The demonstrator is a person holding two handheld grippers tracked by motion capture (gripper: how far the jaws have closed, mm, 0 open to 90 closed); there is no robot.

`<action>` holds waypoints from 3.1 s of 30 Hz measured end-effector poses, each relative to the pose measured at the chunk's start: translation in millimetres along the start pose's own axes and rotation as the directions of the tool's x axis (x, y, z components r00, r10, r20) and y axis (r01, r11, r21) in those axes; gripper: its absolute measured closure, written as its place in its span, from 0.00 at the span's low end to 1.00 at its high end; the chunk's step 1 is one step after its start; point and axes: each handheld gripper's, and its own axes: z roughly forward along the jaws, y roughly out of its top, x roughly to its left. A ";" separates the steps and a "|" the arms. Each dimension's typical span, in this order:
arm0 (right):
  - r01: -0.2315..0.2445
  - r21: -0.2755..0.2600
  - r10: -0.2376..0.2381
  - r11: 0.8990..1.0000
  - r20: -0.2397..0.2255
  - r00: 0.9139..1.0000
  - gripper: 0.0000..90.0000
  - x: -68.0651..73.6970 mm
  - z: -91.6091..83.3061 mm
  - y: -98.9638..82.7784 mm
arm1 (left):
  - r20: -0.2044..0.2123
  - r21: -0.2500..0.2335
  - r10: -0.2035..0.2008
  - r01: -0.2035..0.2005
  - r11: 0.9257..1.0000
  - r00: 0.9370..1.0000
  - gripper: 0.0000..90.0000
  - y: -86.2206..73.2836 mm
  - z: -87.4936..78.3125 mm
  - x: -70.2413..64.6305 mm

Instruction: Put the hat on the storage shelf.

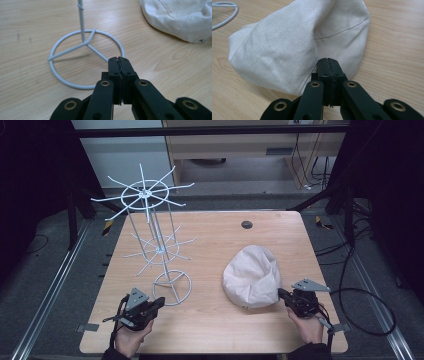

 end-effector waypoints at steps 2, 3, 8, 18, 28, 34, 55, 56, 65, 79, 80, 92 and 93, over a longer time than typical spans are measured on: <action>0.003 0.001 -0.003 1.000 -0.004 1.000 1.00 0.3 -0.4 -0.3 | 0.004 0.001 0.003 -0.003 1.000 1.000 0.99 0.4 1.5 -2.4; -0.001 0.002 0.001 1.000 -0.017 1.000 1.00 2.0 -1.2 -0.9 | 0.009 0.005 0.015 -0.015 1.000 1.000 0.99 1.4 4.3 -6.6; 0.014 -0.002 -0.014 1.000 -0.044 0.999 1.00 8.6 -1.1 -2.1 | 0.039 0.014 0.028 -0.028 1.000 0.999 1.00 4.7 11.9 -18.1; 0.031 0.002 -0.031 1.000 -0.086 0.996 1.00 23.3 0.6 -1.9 | 0.090 0.024 0.063 -0.065 0.998 0.994 1.00 15.1 31.5 -42.9; 0.038 -0.001 -0.038 0.999 -0.118 0.992 1.00 32.7 2.9 -0.7 | 0.128 0.024 0.124 -0.128 0.991 0.984 1.00 32.3 66.5 -80.4; 0.043 -0.005 -0.043 0.999 -0.131 0.990 1.00 36.3 4.0 -0.4 | 0.147 0.032 0.128 -0.134 0.991 0.981 1.00 39.2 85.6 -97.6; 0.039 -0.005 -0.039 0.999 -0.230 0.972 1.00 56.5 15.9 1.4 | 0.092 0.034 0.130 -0.134 0.990 0.987 1.00 43.1 112.5 -103.0; 0.041 -0.003 -0.040 0.999 -0.232 0.972 1.00 58.3 17.2 1.8 | 0.087 0.034 0.125 -0.128 0.991 0.988 1.00 43.7 113.2 -101.2; 0.039 -0.010 -0.040 0.999 -0.252 0.967 1.00 69.2 27.3 7.4 | 0.075 0.024 0.078 -0.080 0.996 0.994 1.00 49.0 118.6 -88.4; -0.035 -0.068 0.032 0.997 -0.034 0.999 0.88 10.2 -5.8 -0.4 | 0.156 -0.048 0.142 -0.136 0.990 0.978 0.61 76.5 93.0 -111.0; -0.047 -0.074 0.046 0.996 -0.018 0.999 0.87 5.1 -7.8 -1.9 | 0.164 -0.049 0.149 -0.142 0.989 0.975 0.57 79.8 93.5 -114.5; -0.080 -0.076 0.083 0.994 0.041 0.996 0.77 -15.9 -11.3 -8.9 | 0.216 -0.004 0.194 -0.198 0.980 0.957 0.31 108.3 123.4 -152.3; -0.077 -0.075 0.081 0.994 0.042 0.996 0.77 -16.1 -11.0 -9.0 | 0.220 0.003 0.194 -0.199 0.980 0.956 0.31 109.3 126.7 -154.6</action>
